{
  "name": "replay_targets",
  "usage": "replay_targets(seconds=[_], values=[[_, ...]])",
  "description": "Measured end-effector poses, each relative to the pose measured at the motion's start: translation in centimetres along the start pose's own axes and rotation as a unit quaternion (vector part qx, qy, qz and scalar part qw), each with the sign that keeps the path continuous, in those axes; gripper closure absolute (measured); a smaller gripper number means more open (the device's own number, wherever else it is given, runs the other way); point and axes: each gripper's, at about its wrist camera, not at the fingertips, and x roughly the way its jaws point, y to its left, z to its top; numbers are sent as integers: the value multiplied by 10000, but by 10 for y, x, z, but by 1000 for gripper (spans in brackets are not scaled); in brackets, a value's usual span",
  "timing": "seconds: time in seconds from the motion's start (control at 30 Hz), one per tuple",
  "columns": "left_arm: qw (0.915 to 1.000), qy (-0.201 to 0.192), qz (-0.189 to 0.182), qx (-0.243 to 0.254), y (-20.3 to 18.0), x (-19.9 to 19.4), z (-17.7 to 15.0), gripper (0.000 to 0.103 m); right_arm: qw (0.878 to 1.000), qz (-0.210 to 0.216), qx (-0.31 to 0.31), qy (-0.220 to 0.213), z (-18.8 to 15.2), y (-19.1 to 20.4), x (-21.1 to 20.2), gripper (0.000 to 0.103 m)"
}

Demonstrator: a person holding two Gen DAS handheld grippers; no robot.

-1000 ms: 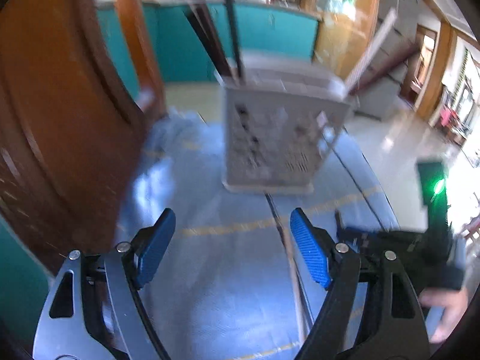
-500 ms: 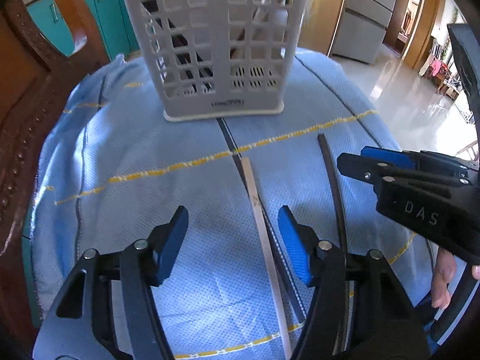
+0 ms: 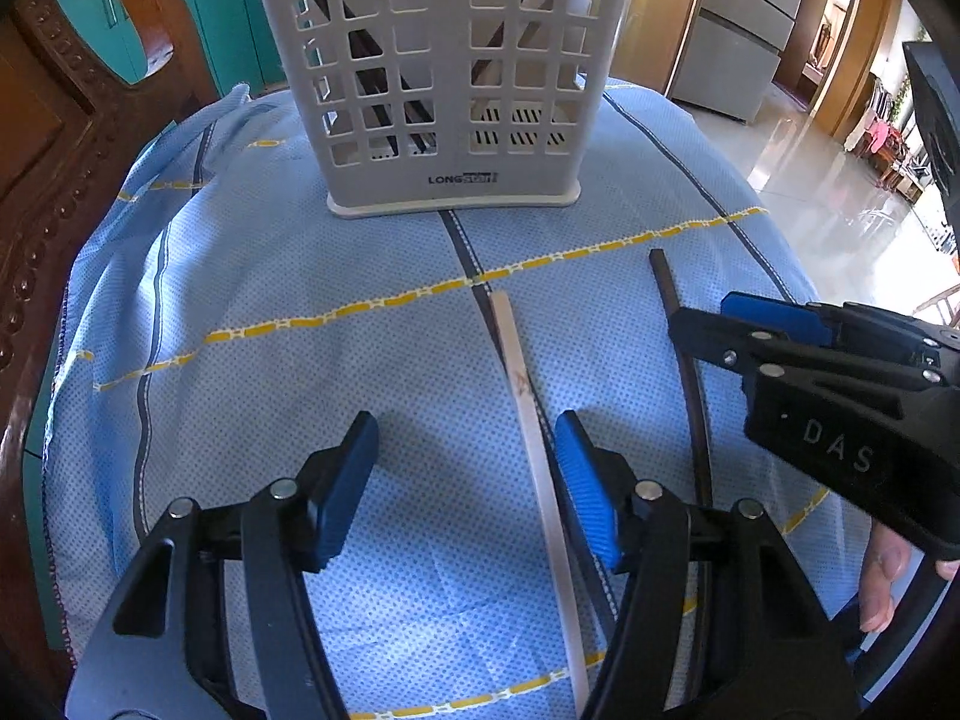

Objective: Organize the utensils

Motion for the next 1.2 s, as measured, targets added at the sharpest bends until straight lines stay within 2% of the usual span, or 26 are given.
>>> replay_targets(seconds=[0.1, 0.17, 0.23, 0.43, 0.53, 0.67, 0.8, 0.97, 1.2], values=[[10000, 21, -1, 4, 2, 0, 0, 40, 9999, -8, -136, -17, -1, 4, 0, 69], [10000, 42, 8, -23, 4, 0, 1, 40, 9995, -6, -325, -27, -3, 10, 0, 81], [10000, 70, 17, -50, 6, 0, 2, 40, 9987, 43, -500, -13, -4, 14, 1, 88], [9999, 125, 52, -62, 11, 0, 3, 40, 9954, -31, -961, 57, -8, 22, -1, 89], [9998, 167, 79, -20, 13, 0, 5, 41, 9935, -238, -1117, 7, -10, 25, -3, 89], [9998, 183, 83, -85, 16, 2, 6, 40, 9951, -204, -966, 41, -10, 23, -2, 89], [9997, 140, 119, -156, 19, 4, 10, 38, 9976, -210, -657, 44, -7, 16, -2, 81], [9995, 121, 212, -207, 19, 9, 15, 37, 9977, -226, -634, 62, -8, 15, -1, 73], [9995, 105, 233, -176, 20, 12, 19, 37, 9970, -278, -727, 32, -11, 18, -2, 72]])
